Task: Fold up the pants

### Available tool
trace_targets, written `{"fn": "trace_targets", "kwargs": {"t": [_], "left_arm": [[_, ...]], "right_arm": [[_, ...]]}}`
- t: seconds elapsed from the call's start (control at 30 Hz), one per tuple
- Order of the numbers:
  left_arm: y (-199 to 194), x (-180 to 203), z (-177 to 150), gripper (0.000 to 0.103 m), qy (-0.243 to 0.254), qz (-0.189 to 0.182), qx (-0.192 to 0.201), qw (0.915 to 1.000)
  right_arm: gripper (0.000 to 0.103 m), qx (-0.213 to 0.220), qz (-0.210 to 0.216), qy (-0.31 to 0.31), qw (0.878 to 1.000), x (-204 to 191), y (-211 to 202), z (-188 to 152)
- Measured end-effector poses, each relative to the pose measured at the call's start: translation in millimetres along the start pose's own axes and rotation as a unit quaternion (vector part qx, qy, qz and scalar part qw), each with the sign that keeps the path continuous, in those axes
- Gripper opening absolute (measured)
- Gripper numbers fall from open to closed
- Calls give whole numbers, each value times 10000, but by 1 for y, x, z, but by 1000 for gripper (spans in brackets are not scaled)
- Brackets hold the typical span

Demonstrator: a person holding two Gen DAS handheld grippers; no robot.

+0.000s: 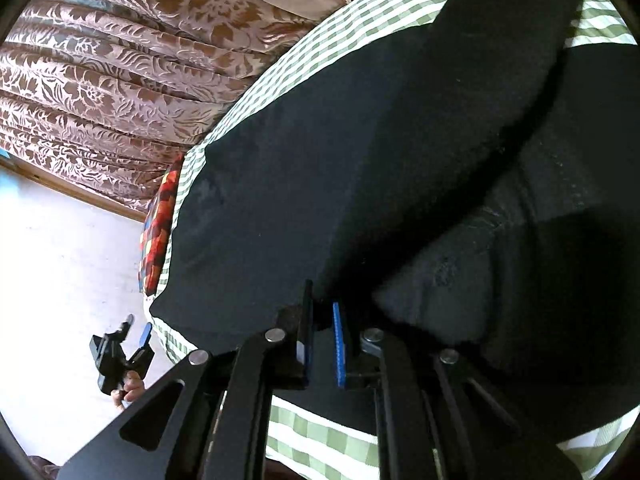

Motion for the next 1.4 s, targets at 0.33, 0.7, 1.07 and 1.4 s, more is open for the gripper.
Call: {"fn": "trace_targets", "kwargs": {"t": [0.33, 0.7, 1.07, 1.4], "left_arm": [[34, 11, -3, 6, 747, 803, -47, 9940], [29, -13, -9, 6, 668, 985, -192, 9927], [30, -31, -27, 6, 936, 1314, -430, 9860], [6, 0, 8, 36, 1463, 1612, 218, 9758]], "right_arm": [[6, 234, 136, -355, 9990, -24, -24, 6], [6, 41, 75, -467, 9989, -19, -37, -24], [6, -212, 26, -344, 9992, -1, -23, -41], [66, 845, -424, -500, 9943, 15, -85, 52]]}}
Point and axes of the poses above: each gripper's, at about its wrist camera, not at the fingertips, and y roughly the way its jaws point, x to its right, z to its top, the point moved 8 cm from there along y, roughly the way its jaws point, and after that the axes turned 15 degrees about x, right-handed, at the moved point
